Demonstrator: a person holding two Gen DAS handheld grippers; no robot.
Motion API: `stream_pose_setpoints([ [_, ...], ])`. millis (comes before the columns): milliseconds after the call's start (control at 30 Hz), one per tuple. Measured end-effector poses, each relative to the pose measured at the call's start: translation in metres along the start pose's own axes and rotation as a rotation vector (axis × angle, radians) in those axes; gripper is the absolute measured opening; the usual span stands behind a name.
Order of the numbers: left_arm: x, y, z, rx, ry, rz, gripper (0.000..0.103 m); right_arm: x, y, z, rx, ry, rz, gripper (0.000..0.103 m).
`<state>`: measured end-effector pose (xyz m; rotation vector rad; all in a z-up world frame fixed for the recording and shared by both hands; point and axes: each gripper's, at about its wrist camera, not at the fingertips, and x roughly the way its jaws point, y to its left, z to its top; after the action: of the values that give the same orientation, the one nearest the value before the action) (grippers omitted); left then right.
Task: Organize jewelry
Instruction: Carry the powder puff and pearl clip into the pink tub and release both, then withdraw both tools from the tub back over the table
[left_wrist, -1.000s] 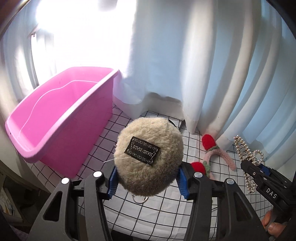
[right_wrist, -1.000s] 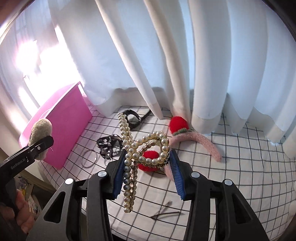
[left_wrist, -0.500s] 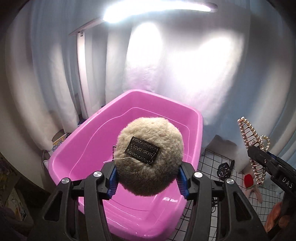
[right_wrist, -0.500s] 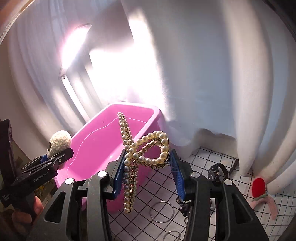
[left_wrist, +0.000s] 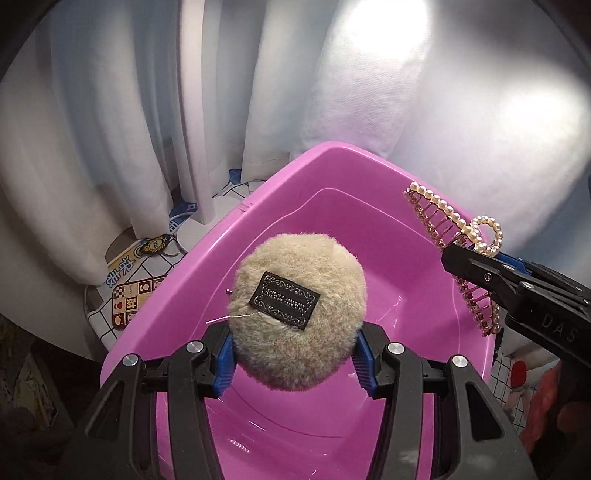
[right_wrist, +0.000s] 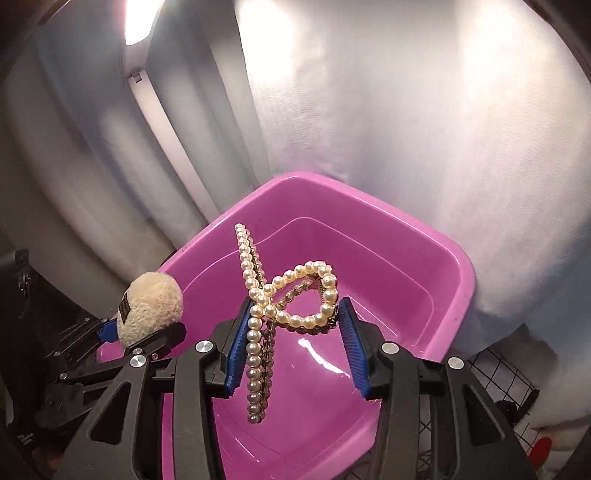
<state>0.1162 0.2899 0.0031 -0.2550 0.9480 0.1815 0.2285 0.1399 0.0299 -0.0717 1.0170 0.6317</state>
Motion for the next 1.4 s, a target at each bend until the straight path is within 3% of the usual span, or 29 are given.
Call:
stream_pose_setpoints([
  [267, 0.039, 0.006, 0.001, -0.031, 0.171, -0.012, 0.051, 0.062, -0.007, 0.005, 0.023, 0.246, 0.022, 0.044],
  [567, 0.062, 0.018, 0.001, -0.089, 0.268, -0.02, 0.051, 0.103, -0.001, 0.006, 0.019, 0.41, -0.006, 0.044],
  [833, 0.079, 0.022, -0.003, -0.121, 0.368, -0.05, 0.054, 0.113, -0.01, 0.007, 0.039, 0.461, -0.036, 0.044],
  [933, 0.078, 0.022, -0.003, -0.119, 0.368, -0.039, 0.057, 0.116, -0.012, 0.005, 0.04, 0.48, -0.054, 0.045],
  [1167, 0.075, 0.025, -0.001, -0.108, 0.34, -0.016, 0.076, 0.122, -0.016, 0.005, 0.063, 0.487, -0.062, 0.049],
  [1400, 0.074, 0.027, -0.003, -0.11, 0.34, -0.011, 0.076, 0.12, -0.016, 0.005, 0.063, 0.471, -0.065, 0.051],
])
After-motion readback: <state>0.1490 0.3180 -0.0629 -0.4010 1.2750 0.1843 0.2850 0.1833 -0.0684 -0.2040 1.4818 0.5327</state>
